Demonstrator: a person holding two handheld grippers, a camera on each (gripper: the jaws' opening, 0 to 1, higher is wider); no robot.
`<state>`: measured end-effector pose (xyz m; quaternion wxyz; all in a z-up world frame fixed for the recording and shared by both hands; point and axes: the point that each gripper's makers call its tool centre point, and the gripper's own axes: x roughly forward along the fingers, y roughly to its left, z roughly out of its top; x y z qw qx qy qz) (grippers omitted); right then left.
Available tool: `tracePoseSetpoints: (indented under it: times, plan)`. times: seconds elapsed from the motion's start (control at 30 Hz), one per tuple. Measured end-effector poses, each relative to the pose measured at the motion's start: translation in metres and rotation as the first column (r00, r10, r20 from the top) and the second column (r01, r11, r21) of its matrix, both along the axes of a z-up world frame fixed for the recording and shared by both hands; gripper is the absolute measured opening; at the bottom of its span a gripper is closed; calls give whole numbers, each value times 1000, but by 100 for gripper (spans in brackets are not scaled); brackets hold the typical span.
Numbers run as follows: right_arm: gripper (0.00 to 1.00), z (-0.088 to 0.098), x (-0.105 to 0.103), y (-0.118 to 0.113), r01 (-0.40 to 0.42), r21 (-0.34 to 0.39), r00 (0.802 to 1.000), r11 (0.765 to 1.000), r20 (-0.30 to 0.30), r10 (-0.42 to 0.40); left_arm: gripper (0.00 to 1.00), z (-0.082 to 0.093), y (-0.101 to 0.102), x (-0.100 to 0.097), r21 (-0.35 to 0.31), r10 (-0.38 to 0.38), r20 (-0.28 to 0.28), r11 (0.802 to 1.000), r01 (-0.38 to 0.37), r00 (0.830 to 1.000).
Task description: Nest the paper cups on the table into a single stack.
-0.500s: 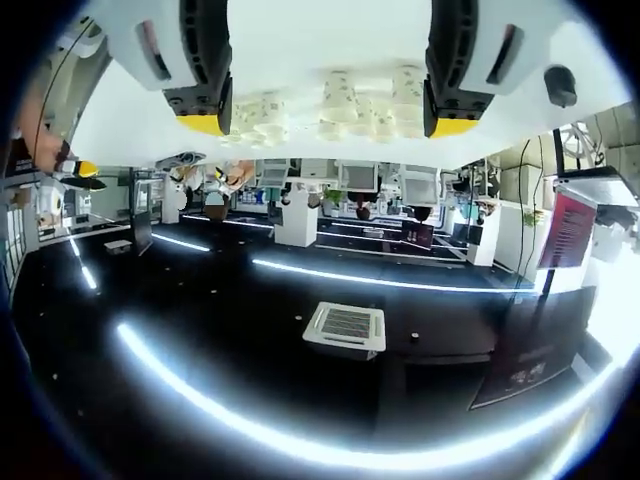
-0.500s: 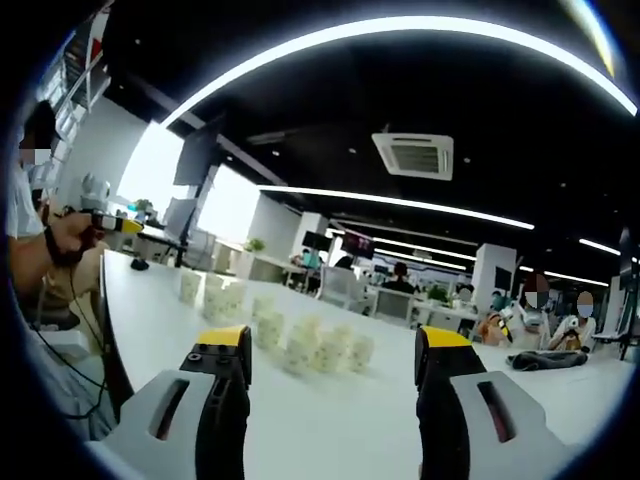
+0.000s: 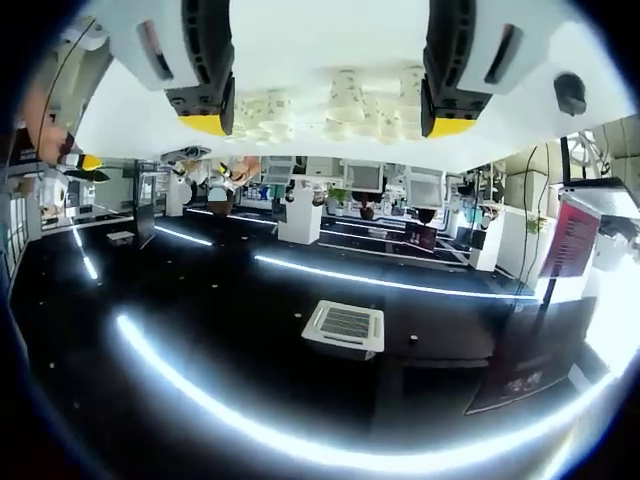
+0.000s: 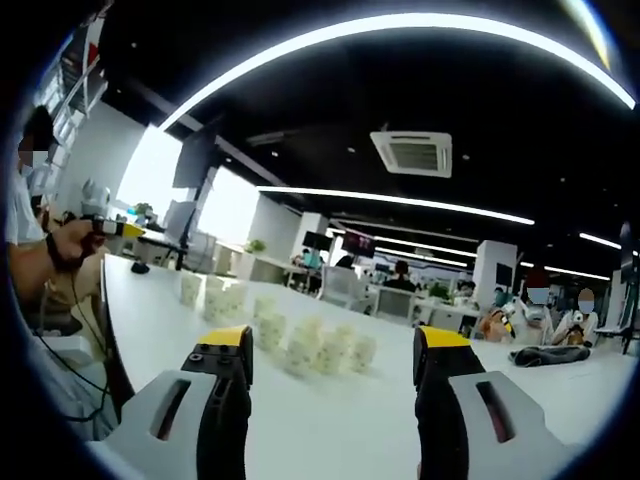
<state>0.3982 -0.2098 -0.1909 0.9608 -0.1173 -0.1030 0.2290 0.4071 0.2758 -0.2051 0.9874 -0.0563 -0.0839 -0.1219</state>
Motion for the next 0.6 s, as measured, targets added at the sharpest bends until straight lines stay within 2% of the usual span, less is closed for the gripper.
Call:
tracePoseSetpoints:
  times: [0.2, 0.4, 0.47, 0.6]
  plan:
    - [68, 4, -4, 3, -7, 4, 1000, 1000, 21, 7, 84, -9, 5, 6, 22, 23, -30, 999, -23, 999]
    - [73, -2, -1, 4, -9, 0, 1000, 1000, -10, 9, 83, -22, 13, 15, 36, 66, -69, 997, -63, 995]
    - [73, -3, -1, 4, -14, 2, 1000, 1000, -15, 14, 83, -28, 15, 17, 70, 83, -93, 995, -76, 992]
    - [73, -3, -1, 3, -16, 4, 1000, 1000, -17, 16, 86, -32, 15, 24, 91, 95, -93, 992, -86, 991]
